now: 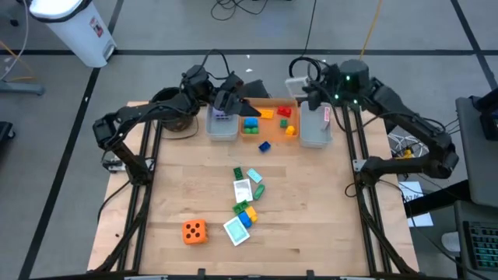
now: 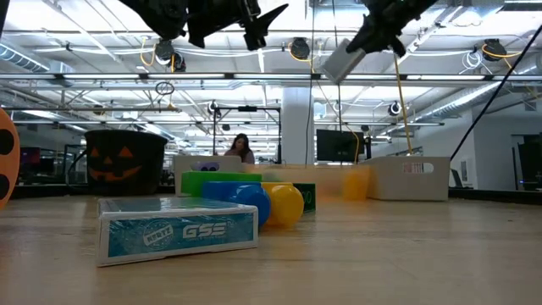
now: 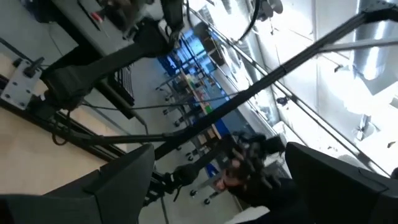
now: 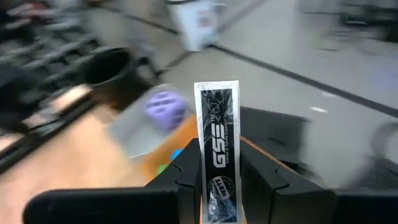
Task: Pick & Place Toys
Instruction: Put the black deck of cards into the right gray bin
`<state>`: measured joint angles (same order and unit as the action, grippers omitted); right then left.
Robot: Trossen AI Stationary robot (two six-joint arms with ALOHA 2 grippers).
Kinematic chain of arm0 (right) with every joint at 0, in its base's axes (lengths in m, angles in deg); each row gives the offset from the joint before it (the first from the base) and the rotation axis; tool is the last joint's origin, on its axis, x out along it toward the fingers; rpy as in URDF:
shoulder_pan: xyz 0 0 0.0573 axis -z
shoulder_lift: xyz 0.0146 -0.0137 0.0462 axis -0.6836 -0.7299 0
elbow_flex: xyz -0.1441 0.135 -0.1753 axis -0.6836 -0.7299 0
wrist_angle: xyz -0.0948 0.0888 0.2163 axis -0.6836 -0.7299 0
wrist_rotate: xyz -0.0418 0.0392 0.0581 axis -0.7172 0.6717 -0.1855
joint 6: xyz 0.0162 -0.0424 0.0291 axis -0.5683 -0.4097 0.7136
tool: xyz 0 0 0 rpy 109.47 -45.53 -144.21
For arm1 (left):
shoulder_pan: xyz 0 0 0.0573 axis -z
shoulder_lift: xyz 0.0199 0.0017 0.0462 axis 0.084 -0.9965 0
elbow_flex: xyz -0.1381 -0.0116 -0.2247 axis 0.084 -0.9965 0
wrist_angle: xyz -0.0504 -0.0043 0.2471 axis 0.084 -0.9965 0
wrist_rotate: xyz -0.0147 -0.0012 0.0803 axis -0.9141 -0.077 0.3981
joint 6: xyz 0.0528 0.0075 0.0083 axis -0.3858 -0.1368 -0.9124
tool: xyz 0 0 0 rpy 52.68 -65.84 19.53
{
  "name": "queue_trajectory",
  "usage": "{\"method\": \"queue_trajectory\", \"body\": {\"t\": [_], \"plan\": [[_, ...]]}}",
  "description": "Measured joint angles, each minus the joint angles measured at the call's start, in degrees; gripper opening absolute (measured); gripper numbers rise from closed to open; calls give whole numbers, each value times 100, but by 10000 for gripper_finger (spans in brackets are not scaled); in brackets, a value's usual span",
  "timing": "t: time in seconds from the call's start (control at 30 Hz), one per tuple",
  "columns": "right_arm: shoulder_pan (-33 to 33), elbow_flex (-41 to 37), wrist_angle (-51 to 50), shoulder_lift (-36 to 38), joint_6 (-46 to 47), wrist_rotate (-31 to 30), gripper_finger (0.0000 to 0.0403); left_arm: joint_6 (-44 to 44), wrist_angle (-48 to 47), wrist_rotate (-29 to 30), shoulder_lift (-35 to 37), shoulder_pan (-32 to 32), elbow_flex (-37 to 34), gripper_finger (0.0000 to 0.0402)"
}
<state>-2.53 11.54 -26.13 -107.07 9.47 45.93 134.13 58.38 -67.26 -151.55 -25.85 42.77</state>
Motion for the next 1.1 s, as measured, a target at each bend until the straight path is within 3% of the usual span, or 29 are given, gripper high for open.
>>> {"method": "queue_trajectory", "body": {"t": [0.13, 0.6, 0.77, 1.1], "plan": [[29, 589, -642, -299, 288, -855, 57, -25, -1, -213, 0, -42, 0, 367], [88, 724, -831, -402, 864, -850, 58, -590, 15, 70, 30, -88, 0, 367], [134, 724, -961, -543, 872, -1157, 56, -702, 30, 170, 256, -174, -4, 367], [179, 722, -1695, -1190, 974, -1143, 55, -1097, -122, 773, 1052, -1026, -2, 367]]}}
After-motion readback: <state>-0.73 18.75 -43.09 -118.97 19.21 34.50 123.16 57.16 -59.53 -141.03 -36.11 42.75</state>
